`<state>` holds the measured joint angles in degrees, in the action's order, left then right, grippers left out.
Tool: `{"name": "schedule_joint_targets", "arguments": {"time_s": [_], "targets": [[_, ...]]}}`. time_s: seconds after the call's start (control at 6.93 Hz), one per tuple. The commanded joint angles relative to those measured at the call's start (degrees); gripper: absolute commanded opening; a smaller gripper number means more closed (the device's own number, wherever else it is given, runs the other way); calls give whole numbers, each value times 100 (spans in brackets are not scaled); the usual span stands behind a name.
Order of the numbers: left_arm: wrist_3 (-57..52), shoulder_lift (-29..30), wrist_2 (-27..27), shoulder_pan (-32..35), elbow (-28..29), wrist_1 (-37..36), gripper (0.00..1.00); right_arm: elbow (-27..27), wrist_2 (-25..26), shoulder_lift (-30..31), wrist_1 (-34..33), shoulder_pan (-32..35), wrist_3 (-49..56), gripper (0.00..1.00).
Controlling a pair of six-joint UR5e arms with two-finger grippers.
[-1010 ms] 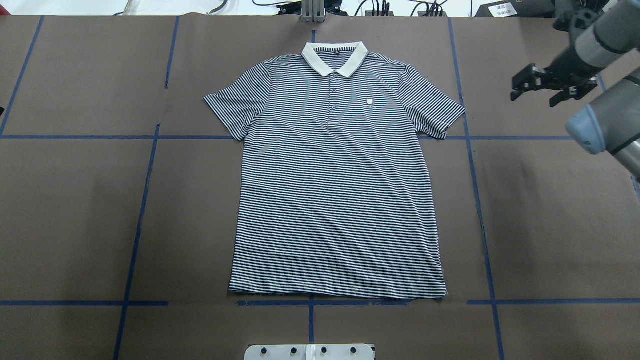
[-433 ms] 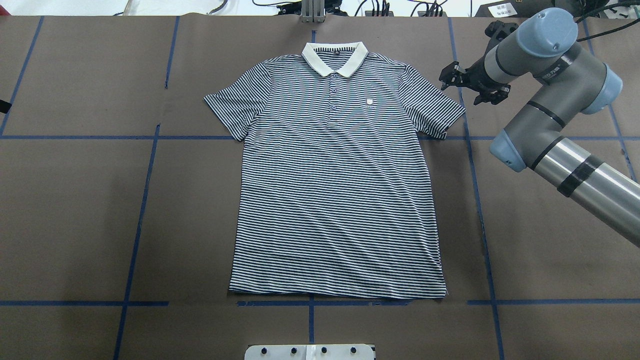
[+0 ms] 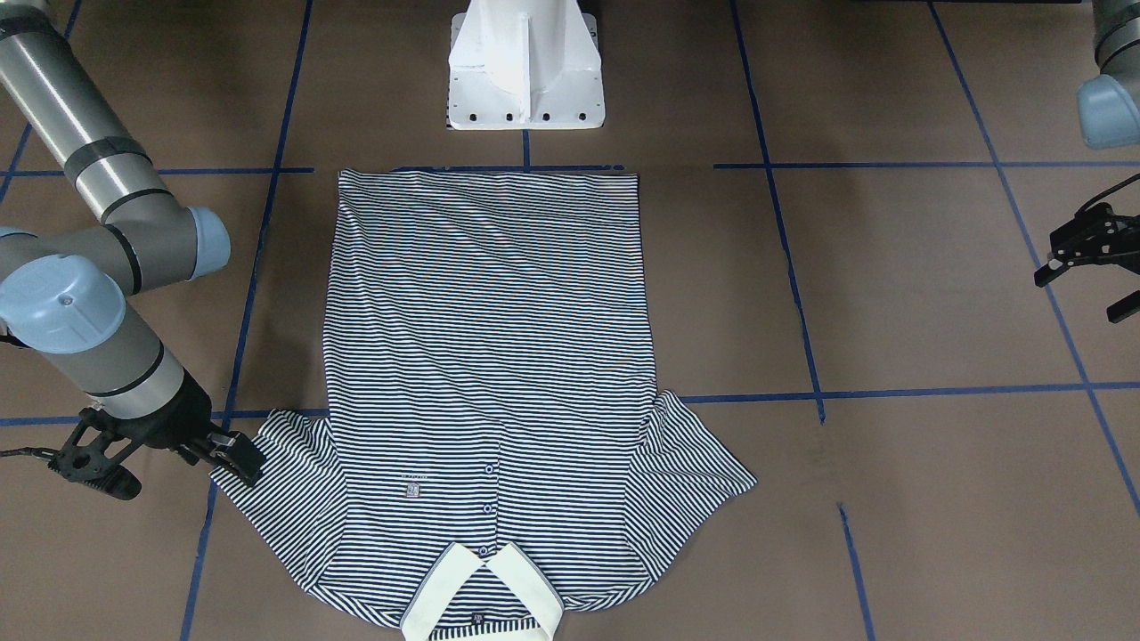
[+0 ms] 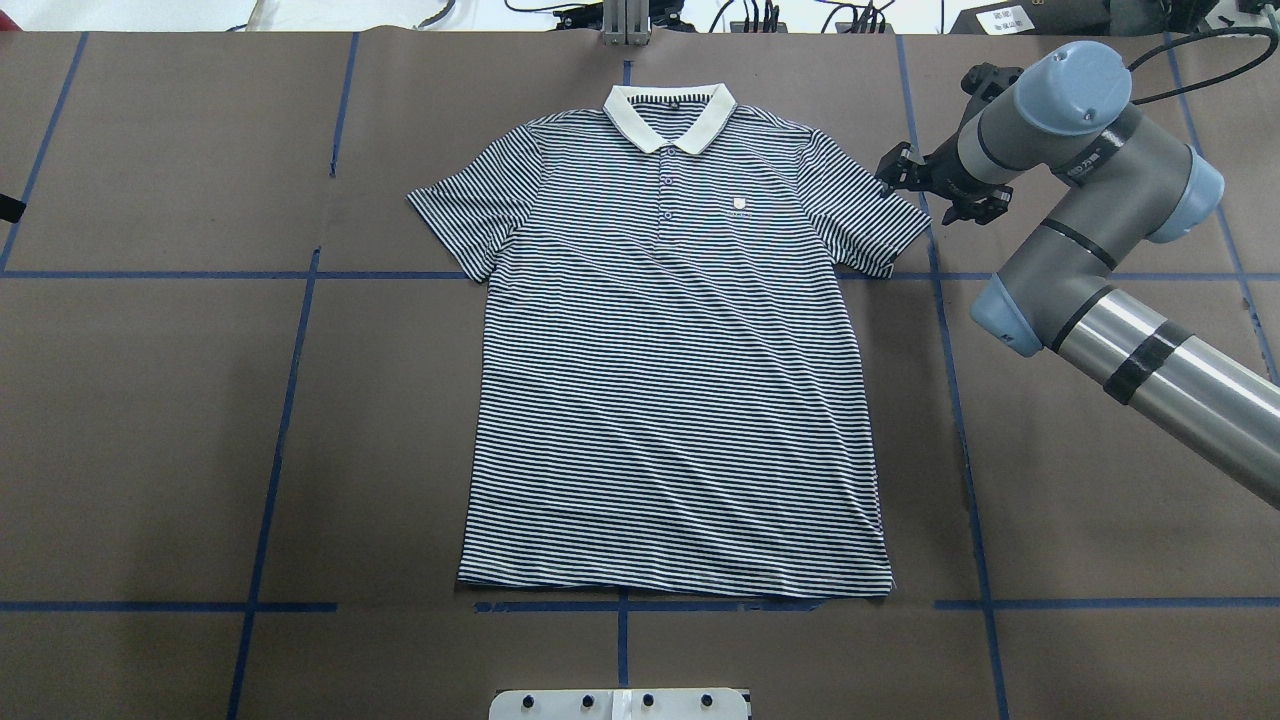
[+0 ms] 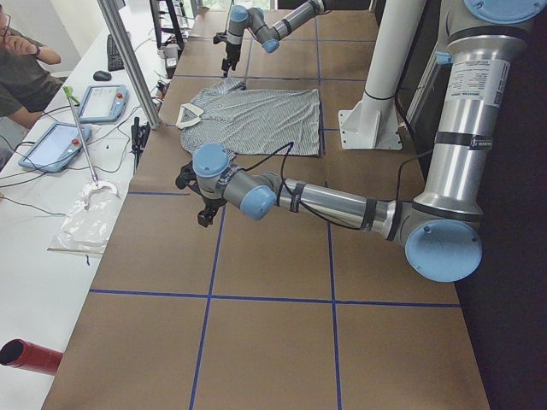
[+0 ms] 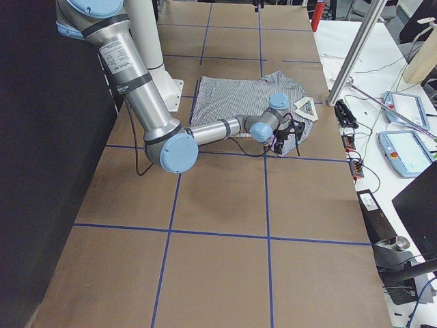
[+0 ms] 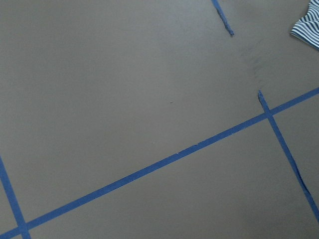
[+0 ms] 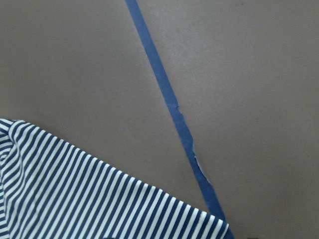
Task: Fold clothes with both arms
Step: 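Reach the right gripper to the sleeve nearest it and grasp it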
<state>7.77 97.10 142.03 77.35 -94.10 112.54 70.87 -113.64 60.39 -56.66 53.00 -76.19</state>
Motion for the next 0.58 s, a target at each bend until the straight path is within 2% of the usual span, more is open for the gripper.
{"name": "schedule_joint_targets", "arguments": {"time_s": [0.0, 0.43], "targets": [[425, 11, 0, 0, 14, 381, 100, -47, 26, -27, 6, -18, -1, 91], [427, 2, 0, 0, 32, 392, 100, -275, 235, -18, 32, -88, 68, 85]]}}
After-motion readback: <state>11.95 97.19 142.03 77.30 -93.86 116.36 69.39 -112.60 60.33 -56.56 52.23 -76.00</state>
